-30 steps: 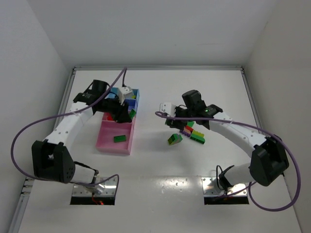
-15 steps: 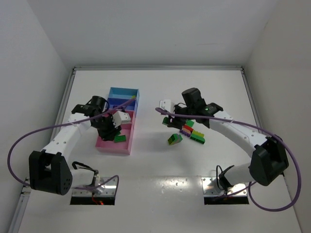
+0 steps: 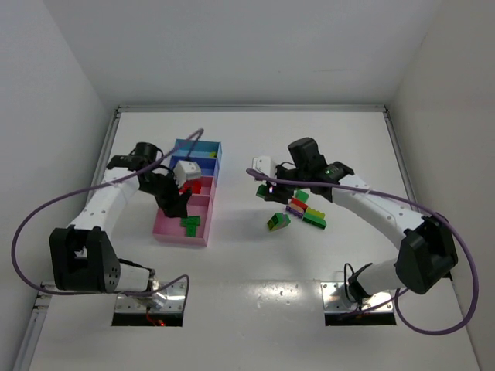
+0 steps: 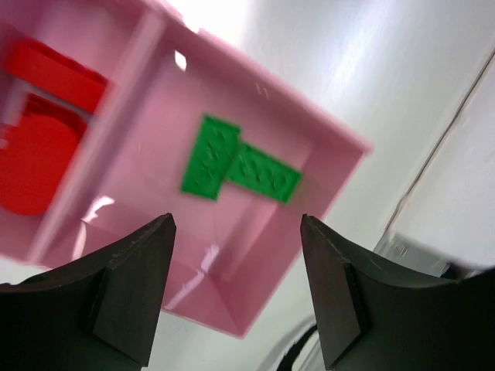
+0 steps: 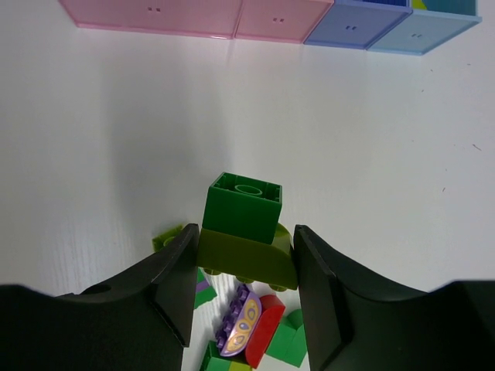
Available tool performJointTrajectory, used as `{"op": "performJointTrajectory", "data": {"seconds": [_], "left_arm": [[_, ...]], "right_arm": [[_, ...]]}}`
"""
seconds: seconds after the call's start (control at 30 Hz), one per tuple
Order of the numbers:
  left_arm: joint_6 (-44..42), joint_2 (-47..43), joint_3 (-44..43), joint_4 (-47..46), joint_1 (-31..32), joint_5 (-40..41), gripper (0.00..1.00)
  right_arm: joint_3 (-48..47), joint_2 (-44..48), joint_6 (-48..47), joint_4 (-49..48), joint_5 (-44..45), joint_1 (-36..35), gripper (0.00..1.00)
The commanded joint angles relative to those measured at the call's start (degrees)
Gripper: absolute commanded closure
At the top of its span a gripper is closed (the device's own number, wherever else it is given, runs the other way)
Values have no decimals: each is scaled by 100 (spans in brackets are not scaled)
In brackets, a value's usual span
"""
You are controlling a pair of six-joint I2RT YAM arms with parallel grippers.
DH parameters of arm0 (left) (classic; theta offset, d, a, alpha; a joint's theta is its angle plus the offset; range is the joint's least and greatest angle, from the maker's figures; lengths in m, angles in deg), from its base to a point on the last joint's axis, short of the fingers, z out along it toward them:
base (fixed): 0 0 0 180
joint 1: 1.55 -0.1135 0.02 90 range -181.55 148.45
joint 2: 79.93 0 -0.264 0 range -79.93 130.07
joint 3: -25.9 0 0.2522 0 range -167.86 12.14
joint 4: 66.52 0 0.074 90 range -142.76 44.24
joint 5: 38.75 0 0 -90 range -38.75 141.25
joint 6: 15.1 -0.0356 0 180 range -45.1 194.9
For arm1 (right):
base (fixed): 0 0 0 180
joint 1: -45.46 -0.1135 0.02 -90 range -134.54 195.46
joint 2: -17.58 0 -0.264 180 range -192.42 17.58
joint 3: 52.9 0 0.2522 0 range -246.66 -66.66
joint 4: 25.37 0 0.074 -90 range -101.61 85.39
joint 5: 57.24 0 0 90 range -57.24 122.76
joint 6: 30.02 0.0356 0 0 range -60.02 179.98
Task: Sort the legos into containers by color
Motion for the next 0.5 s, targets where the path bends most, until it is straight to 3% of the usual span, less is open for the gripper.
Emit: {"op": "performJointTrajectory", "data": {"seconds": [0.0, 0.27, 0.47], "left_arm": [[334, 105, -784, 122, -416, -1727, 28], [73, 1895, -1962, 1569, -592, -4121, 28], [334, 2311, -2025, 1573, -539, -4739, 29]], "right_arm": [[-305, -64, 105, -158, -280, -86, 78], [-946, -511, 9, -105, -262, -368, 78], [-1315, -907, -44, -105, 2, -772, 78]]}}
